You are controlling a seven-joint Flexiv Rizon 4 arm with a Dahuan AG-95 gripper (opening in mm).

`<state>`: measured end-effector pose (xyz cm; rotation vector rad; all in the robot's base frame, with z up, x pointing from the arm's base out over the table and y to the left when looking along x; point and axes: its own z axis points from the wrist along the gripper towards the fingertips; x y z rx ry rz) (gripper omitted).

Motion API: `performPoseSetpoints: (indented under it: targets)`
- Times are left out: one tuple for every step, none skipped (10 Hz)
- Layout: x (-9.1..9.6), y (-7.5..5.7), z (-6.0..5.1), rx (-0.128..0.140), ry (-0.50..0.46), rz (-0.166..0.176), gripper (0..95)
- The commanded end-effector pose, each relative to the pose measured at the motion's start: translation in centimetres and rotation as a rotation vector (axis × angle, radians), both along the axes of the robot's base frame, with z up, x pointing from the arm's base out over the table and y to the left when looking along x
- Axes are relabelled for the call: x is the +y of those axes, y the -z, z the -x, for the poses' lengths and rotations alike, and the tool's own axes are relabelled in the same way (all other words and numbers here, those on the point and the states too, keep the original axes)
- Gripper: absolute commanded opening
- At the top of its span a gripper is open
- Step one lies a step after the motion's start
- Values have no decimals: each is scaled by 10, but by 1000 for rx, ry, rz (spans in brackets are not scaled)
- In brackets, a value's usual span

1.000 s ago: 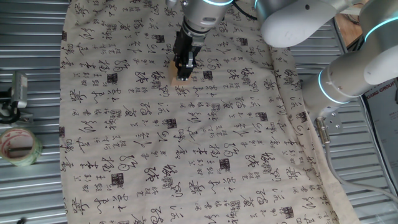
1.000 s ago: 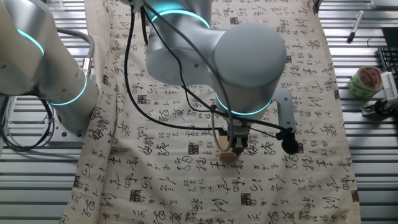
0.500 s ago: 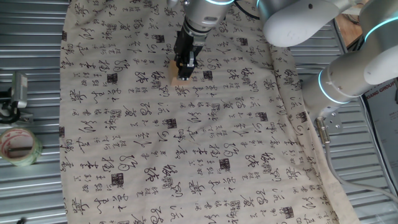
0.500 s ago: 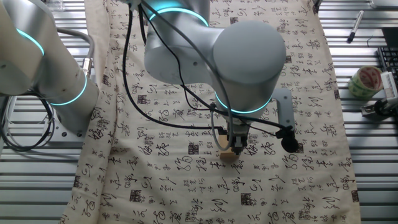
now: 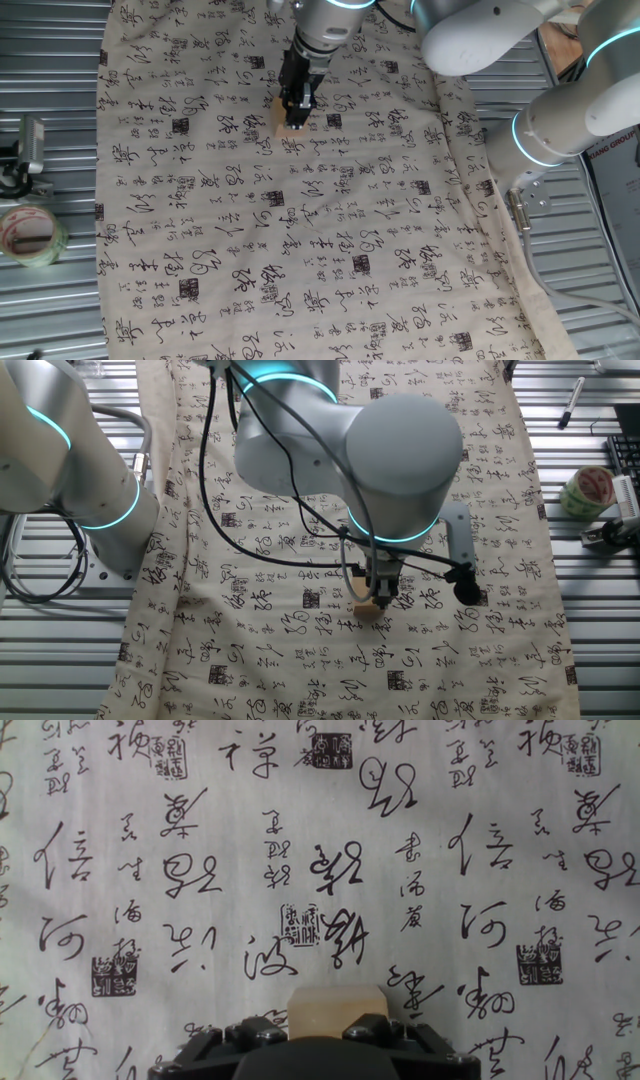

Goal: Hold a small block with the gripper and sweep it from left to right on the table

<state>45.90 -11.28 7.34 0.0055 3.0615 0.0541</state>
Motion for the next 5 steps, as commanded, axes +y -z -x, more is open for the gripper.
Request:
performPoseSetpoints:
  targets:
    - [0, 0, 1, -1, 18, 12, 570]
    - [0, 0, 1, -1, 28, 21, 570]
    - [0, 0, 1, 2, 43, 28, 570]
    - [0, 0, 1, 5, 47, 27, 570]
    - [0, 0, 1, 26, 57, 32, 570]
